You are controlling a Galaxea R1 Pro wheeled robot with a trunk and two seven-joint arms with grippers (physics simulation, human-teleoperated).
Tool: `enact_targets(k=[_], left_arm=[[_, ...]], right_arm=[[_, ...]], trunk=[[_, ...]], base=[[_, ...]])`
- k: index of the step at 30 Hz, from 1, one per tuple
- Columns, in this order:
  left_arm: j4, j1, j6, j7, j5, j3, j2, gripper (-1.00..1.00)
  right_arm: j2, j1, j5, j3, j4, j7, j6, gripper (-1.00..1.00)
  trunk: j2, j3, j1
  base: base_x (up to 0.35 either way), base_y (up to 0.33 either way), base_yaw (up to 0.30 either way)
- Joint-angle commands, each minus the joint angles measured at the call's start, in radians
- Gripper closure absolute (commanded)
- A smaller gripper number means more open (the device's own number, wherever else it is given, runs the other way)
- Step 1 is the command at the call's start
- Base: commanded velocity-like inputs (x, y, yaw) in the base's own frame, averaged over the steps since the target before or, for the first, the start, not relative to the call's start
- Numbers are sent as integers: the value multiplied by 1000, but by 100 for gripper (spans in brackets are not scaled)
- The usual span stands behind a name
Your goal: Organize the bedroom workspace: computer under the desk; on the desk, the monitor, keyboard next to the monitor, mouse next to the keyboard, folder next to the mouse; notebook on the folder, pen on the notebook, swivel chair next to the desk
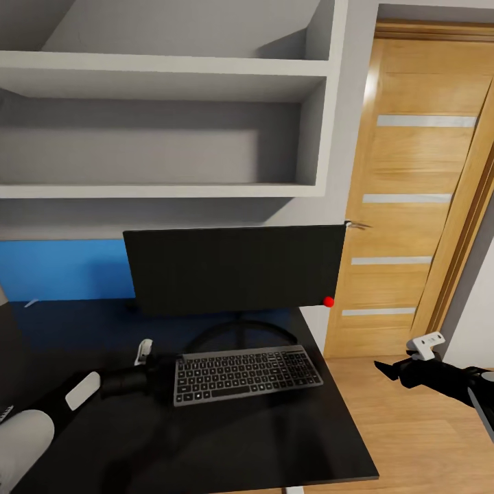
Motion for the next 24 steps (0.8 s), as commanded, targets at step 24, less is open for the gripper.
enact_targets(k=[24], left_arm=[[1, -5, -117, 82, 6, 53, -9, -100]], right_arm=[[-1, -1, 10, -3, -2, 10, 3, -100]], trunk=[[-1, -1, 0]], base=[[0, 0, 0]])
